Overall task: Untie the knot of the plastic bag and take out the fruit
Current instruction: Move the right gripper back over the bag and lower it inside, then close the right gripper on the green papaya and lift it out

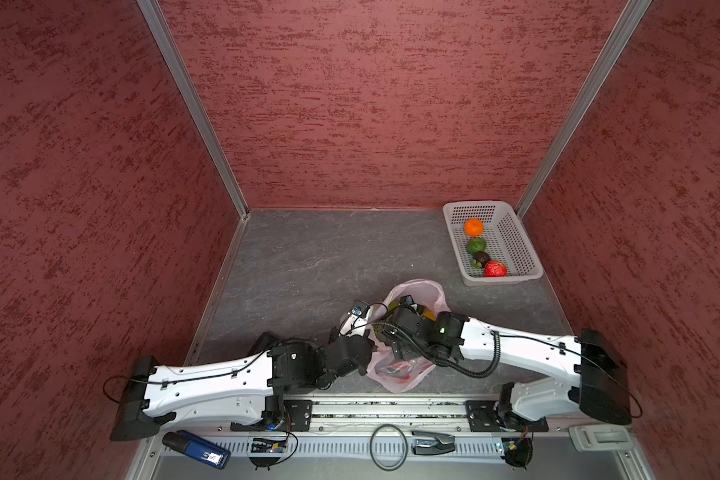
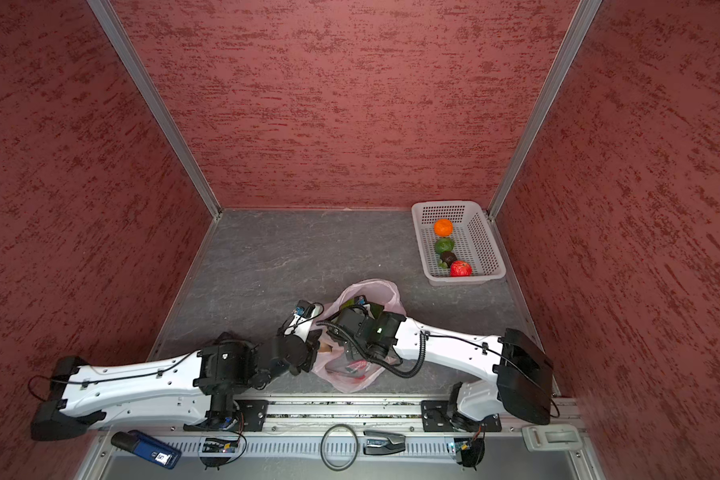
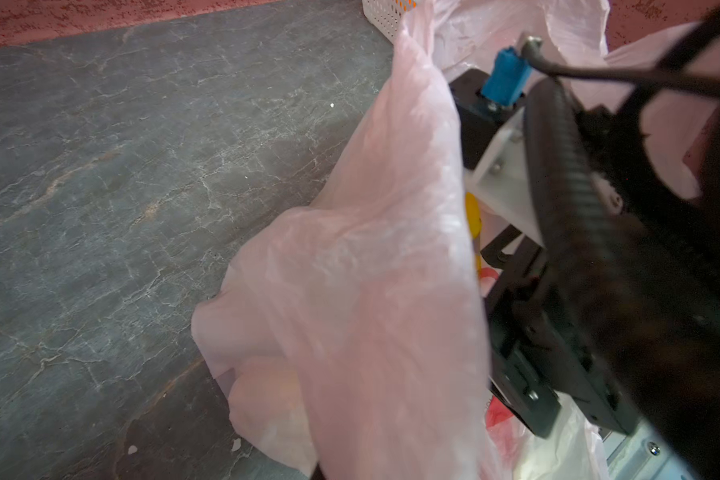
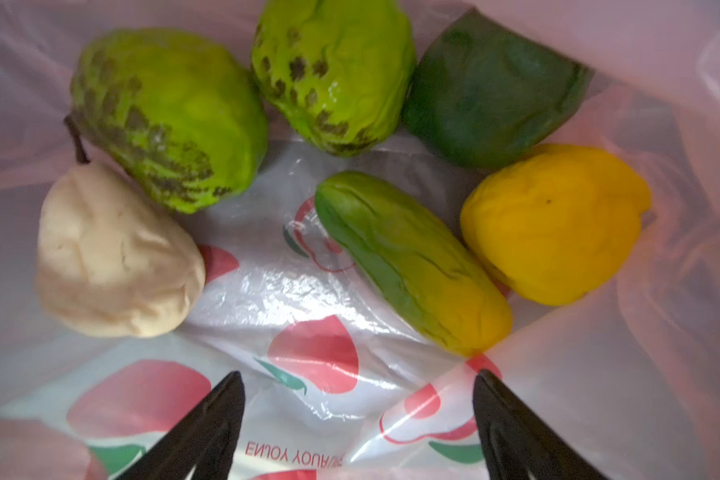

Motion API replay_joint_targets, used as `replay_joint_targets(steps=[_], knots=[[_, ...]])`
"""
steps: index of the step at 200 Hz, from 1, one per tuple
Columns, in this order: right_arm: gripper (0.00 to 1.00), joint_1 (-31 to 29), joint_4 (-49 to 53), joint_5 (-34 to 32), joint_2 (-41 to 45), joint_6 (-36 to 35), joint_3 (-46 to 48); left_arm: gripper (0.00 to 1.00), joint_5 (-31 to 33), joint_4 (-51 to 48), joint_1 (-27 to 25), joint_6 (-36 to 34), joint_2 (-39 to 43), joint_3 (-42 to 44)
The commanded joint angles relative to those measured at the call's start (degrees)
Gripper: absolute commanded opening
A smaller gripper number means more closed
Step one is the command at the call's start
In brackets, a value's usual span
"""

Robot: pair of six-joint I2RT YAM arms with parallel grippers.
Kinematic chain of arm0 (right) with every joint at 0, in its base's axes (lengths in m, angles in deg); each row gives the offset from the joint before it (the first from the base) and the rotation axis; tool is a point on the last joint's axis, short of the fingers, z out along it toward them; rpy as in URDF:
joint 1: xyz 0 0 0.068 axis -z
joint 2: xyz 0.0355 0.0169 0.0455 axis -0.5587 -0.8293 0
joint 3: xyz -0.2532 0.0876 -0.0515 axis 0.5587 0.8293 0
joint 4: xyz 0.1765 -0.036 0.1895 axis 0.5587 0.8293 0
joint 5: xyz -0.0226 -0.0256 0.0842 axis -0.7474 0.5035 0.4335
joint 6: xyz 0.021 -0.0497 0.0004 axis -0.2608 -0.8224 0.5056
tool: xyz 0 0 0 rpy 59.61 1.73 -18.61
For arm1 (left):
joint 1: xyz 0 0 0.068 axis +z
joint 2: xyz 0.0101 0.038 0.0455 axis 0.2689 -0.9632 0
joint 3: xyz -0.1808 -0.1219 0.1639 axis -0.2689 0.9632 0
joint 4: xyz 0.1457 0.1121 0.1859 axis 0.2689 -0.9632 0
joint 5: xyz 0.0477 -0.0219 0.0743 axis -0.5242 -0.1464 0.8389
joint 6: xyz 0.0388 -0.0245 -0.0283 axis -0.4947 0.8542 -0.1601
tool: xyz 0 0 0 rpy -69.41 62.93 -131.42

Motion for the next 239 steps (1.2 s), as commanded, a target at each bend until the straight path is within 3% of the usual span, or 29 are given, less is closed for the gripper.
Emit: replay_joint_targets(steps=[1,94,153,204,239], knots=[[0.90,2.0,-4.8,-1.9,-0.9,-0.2,1.1,0.00,-0.5,2.0,-0.3,0.2,-0.4,-0.1],[0.92,5.3,-16.1,2.6,-7.7,-3.3,5.8,0.00,0.0,2.5,-0.3,0.0,-0.9,-0.3],[0.83,5.2,-17.3,2.2,-12.0,-4.3,5.8,0.00,0.1,2.2,-0.3,0.2,-0.5,0.1],[0.48,4.8,-16.2,2.4,-11.1,-4.5,5.2,0.00,0.3,1.8,0.0,0.2,0.5,0.6],[0.39,3.1,-13.3,3.3,-7.2,-4.4,3.0,0.00,0.2,1.5,0.5,0.1,0.7,0.5]])
